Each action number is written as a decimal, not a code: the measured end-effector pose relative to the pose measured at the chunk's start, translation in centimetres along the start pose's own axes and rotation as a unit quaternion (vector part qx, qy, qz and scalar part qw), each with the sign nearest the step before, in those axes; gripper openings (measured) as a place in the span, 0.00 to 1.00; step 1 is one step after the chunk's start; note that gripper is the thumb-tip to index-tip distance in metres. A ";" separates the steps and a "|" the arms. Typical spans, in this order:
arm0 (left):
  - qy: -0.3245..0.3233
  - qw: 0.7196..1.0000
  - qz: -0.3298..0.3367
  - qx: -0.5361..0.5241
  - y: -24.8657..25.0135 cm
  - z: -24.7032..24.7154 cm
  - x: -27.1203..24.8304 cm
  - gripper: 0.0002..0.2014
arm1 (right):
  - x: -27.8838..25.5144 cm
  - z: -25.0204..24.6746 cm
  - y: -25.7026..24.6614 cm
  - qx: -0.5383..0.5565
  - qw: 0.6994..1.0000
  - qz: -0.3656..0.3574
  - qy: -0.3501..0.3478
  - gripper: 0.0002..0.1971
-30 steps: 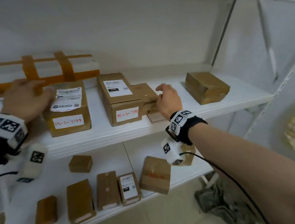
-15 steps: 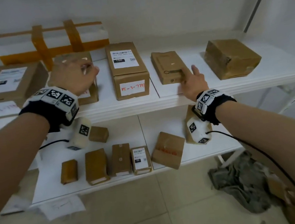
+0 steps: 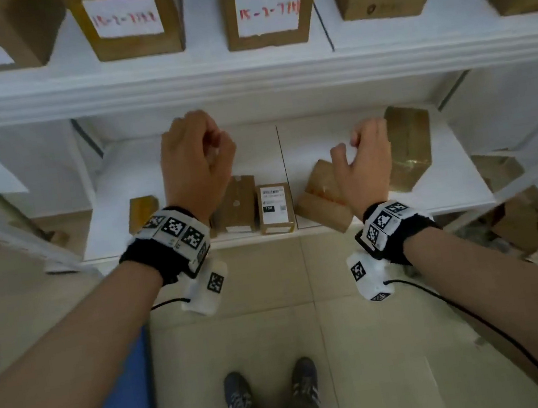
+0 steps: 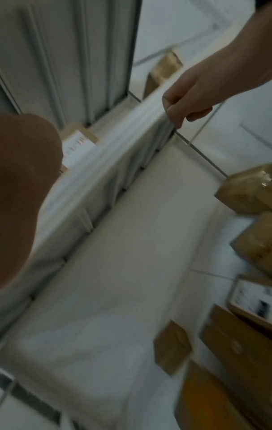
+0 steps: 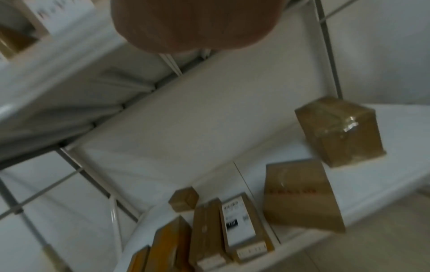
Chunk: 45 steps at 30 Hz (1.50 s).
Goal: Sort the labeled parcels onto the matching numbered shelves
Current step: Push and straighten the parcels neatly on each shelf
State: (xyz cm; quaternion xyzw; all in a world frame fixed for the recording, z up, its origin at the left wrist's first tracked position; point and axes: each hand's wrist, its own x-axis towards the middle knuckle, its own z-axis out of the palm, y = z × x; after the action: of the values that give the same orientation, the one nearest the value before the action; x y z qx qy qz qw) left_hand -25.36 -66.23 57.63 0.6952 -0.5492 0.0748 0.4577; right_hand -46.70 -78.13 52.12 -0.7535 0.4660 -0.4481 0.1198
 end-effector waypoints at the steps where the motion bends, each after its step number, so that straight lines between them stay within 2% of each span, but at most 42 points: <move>1: -0.017 1.000 -0.020 0.011 -1.4 0.7 -1.9 0.09 | -1.6 1.0 0.9 0.009 1.000 0.016 -0.013 0.09; 4: -0.044 0.994 -0.093 0.038 -7.4 3.1 -7.2 0.09 | -6.3 5.0 3.6 0.023 0.996 0.049 -0.072 0.12; 6: -0.074 0.984 -0.154 0.045 -12.0 5.0 -10.2 0.08 | -9.0 8.0 5.2 0.012 0.989 0.074 -0.127 0.10; 9: -0.148 0.956 -0.232 0.104 -18.1 7.4 -13.6 0.16 | -12.3 12.6 7.0 0.019 0.976 0.089 -0.196 0.07; 12: -0.249 0.910 -0.290 0.164 -23.1 9.9 -15.9 0.19 | -15.1 17.7 8.2 -0.005 0.957 0.095 -0.273 0.12; 14: -0.314 0.884 -0.288 0.190 -25.8 11.5 -16.8 0.27 | -16.4 21.1 8.9 -0.054 0.937 0.090 -0.334 0.19; 16: -0.364 0.870 -0.253 0.215 -27.4 13.0 -17.5 0.34 | -17.2 23.3 9.5 -0.124 0.904 0.092 -0.399 0.27; 18: -0.405 0.857 -0.214 0.237 -28.9 14.5 -18.2 0.41 | -18.0 25.1 10.2 -0.180 0.879 0.094 -0.431 0.33; 20: -0.431 0.843 -0.194 0.255 -30.1 15.8 -18.6 0.49 | -18.6 26.4 11.0 -0.213 0.873 0.088 -0.431 0.36; 22: -0.430 0.840 -0.185 0.275 -30.7 16.7 -18.4 0.53 | -18.7 27.1 11.5 -0.231 0.872 0.079 -0.423 0.39; 29: -0.403 0.849 -0.221 0.260 -33.2 17.1 -15.2 0.49 | -15.4 28.4 13.1 -0.234 0.872 0.089 -0.420 0.40; 32: -0.386 0.851 -0.230 0.270 -33.2 17.7 -14.8 0.52 | -14.3 28.9 13.9 -0.231 0.866 0.087 -0.435 0.39; 33: -0.378 0.864 -0.205 0.264 -32.7 18.1 -15.0 0.54 | -14.2 28.9 14.1 -0.230 0.864 0.086 -0.439 0.40; 35: -0.382 0.890 -0.114 0.221 -31.4 19.5 -15.8 0.54 | -14.1 28.8 14.3 -0.228 0.863 0.083 -0.444 0.40; 37: -0.433 0.880 -0.052 0.189 -29.7 21.3 -16.6 0.52 | -14.1 28.6 14.4 -0.212 0.870 0.086 -0.438 0.40; 40: -0.476 0.853 -0.074 0.200 -27.9 23.7 -17.4 0.52 | -14.2 27.7 15.2 -0.180 0.905 0.084 -0.377 0.38; 43: -0.475 0.849 -0.105 0.205 -27.8 25.2 -16.7 0.53 | -14.4 25.7 16.7 -0.185 0.935 0.087 -0.289 0.30; 45: -0.473 0.849 -0.118 0.205 -28.0 25.6 -15.8 0.52 | -14.6 24.1 18.1 -0.211 0.940 0.131 -0.234 0.25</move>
State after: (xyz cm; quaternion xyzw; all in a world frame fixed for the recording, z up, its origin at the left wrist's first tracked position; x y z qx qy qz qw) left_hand -18.36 -74.22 17.95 0.7842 -0.5850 -0.2068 -0.0054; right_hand -40.94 -81.71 19.31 -0.7775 0.6029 -0.1311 0.1217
